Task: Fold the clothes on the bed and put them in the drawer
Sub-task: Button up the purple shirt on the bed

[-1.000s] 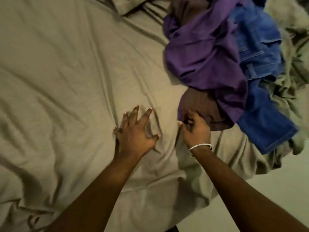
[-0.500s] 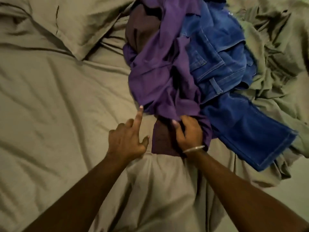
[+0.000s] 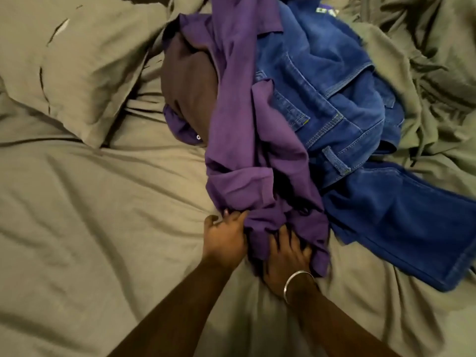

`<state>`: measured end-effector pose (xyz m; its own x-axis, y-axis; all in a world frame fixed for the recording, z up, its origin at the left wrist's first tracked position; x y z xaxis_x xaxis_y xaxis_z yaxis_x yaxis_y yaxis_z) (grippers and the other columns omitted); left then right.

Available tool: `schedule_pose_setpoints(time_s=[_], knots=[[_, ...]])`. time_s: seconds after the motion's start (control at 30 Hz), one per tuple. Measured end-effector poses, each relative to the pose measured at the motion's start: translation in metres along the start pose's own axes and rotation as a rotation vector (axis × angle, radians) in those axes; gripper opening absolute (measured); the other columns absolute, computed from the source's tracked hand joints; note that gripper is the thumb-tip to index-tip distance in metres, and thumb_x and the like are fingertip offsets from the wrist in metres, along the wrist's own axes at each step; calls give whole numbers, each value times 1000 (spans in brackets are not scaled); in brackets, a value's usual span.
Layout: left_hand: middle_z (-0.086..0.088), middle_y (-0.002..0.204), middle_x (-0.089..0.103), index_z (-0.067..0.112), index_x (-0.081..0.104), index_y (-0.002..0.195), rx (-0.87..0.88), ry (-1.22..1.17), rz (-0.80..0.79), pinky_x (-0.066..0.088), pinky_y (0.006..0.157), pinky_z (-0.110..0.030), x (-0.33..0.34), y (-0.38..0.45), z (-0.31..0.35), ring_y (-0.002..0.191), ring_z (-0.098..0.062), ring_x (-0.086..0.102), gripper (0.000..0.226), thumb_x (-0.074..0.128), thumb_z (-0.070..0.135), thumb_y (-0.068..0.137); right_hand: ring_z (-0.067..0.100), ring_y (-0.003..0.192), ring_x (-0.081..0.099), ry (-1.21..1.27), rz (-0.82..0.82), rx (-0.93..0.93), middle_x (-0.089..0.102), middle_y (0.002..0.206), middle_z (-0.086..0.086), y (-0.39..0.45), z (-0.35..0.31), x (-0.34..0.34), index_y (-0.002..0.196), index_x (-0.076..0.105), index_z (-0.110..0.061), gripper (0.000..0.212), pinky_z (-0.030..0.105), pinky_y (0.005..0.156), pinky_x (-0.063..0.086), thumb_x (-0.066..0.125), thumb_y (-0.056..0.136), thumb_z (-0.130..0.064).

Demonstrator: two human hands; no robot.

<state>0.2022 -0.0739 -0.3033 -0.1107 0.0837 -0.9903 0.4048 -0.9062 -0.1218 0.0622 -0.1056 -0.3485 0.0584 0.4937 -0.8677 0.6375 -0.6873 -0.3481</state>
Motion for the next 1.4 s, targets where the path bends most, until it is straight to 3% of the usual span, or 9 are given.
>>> schedule_pose_setpoints(time_s=[0.37, 0.5, 0.6, 0.73, 0.9, 1.03, 1.2, 1.3, 1.4], knots=[[1, 88, 67, 25, 55, 99, 417, -141, 454, 39, 79, -35, 69, -10, -21, 78, -23, 53, 25, 53, 37, 77, 35, 81, 69, -79, 325, -111, 42, 120, 13, 16, 1, 22, 112, 47, -19, 73, 44, 45, 53, 43, 52, -60], [2, 93, 54, 23, 52, 96, 451, -296, 551, 39, 81, -35, 73, -12, -31, 77, -24, 47, 29, 53, 31, 68, 38, 109, 63, 4, 428, -98, 43, 135, 13, 2, 1, 6, 130, 42, -16, 77, 61, 74, 52, 41, 74, -68], [-6, 85, 62, 18, 52, 98, 500, -442, 549, 38, 86, -36, 56, -14, -31, 83, -26, 50, 39, 48, 27, 60, 32, 137, 40, 561, 544, -129, 38, 147, 9, -17, -2, -29, 144, 30, -28, 82, 60, 106, 34, 40, 81, -80], [-3, 85, 60, 21, 57, 98, 534, -550, 537, 37, 85, -37, 38, -21, -34, 85, -26, 54, 29, 50, 25, 71, 26, 127, 47, 436, 823, 21, 45, 135, 3, -20, -51, -91, 140, 44, -30, 93, 57, 100, 41, 52, 69, -88], [-3, 89, 72, 20, 73, 92, 628, -716, 371, 43, 82, -36, 9, -59, -25, 83, -23, 63, 26, 53, 30, 78, 32, 135, 44, 243, 452, 310, 44, 150, 7, 17, -118, -93, 155, 16, -27, 109, 50, 107, 39, 74, 70, -64], [4, 86, 67, 29, 66, 80, 561, -979, 52, 48, 76, -32, -6, -116, -34, 79, -15, 61, 17, 52, 37, 74, 39, 97, 63, 306, 603, 420, 68, 101, 16, -30, -121, -78, 100, 67, -21, 14, 36, 80, 48, 56, 91, -22], [-8, 107, 65, 25, 63, 97, -161, -1688, 239, 46, 90, -35, -65, -132, -49, 99, -21, 60, 22, 64, 26, 75, 11, 75, 62, 739, 844, 330, 69, 72, 0, -148, -130, -72, 74, 70, -13, 21, 18, 67, 46, 50, 76, -20], [-14, 142, 48, 15, 44, 143, -400, -1556, -37, 34, 104, -36, -60, -143, -37, 129, -33, 45, 68, 73, 32, 85, -11, 54, 55, 956, 925, 260, 64, 55, -7, -214, -135, -53, 66, 64, -17, 9, 8, 61, 41, 59, 70, -13], [-9, 132, 58, 9, 50, 136, -389, -1588, -403, 43, 104, -39, -40, -150, -18, 116, -32, 57, 83, 77, 47, 67, -1, 47, 46, 1035, 875, 324, 54, 54, -3, -249, -106, -12, 54, 62, -9, 14, 27, 59, 40, 59, 68, -9]])
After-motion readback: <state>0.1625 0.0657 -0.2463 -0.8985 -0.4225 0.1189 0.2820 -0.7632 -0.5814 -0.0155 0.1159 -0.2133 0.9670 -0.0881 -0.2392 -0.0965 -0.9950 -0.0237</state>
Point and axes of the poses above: each hand's wrist, its own y-axis towards the middle knuckle, its own x-axis out of the palm, z = x × y, the point moved 4 cm from there along y, towards the middle knuckle
